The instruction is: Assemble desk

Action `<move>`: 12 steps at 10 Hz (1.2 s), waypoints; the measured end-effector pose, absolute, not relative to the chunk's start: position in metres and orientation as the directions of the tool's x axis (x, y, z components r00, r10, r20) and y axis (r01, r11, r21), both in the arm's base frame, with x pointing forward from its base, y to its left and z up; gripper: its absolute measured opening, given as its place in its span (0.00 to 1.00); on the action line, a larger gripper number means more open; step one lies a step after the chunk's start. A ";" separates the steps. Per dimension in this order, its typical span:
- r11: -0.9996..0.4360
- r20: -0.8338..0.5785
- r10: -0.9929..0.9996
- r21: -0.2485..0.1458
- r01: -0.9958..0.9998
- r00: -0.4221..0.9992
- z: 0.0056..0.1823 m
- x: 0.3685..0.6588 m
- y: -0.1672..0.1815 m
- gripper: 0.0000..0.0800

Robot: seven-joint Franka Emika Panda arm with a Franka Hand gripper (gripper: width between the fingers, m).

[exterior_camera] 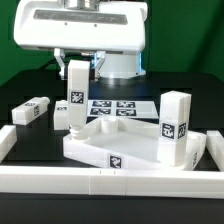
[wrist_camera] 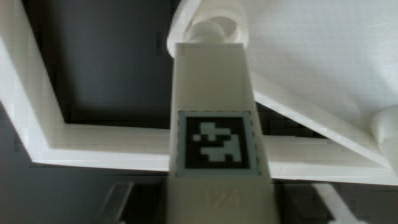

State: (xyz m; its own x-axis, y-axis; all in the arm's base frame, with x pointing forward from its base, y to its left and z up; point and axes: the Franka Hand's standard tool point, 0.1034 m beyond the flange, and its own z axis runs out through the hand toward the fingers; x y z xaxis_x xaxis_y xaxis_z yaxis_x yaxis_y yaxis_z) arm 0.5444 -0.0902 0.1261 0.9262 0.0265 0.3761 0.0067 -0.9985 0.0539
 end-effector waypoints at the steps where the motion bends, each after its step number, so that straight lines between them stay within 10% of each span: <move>1: -0.999 0.375 0.022 0.050 0.003 0.927 0.125 0.544 -0.088 0.36; 12: -0.996 0.396 0.042 0.094 0.005 0.917 0.109 0.544 -0.087 0.36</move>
Offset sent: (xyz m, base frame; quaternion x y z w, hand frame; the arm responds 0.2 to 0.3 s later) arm 0.0044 0.0039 -0.0082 0.0030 0.0063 -0.0059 1.0000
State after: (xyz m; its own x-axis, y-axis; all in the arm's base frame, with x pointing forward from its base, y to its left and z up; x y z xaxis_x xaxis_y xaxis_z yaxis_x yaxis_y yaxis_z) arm 0.5440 -0.0870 0.1090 0.9174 0.0418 0.3957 0.0048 -0.9956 0.0939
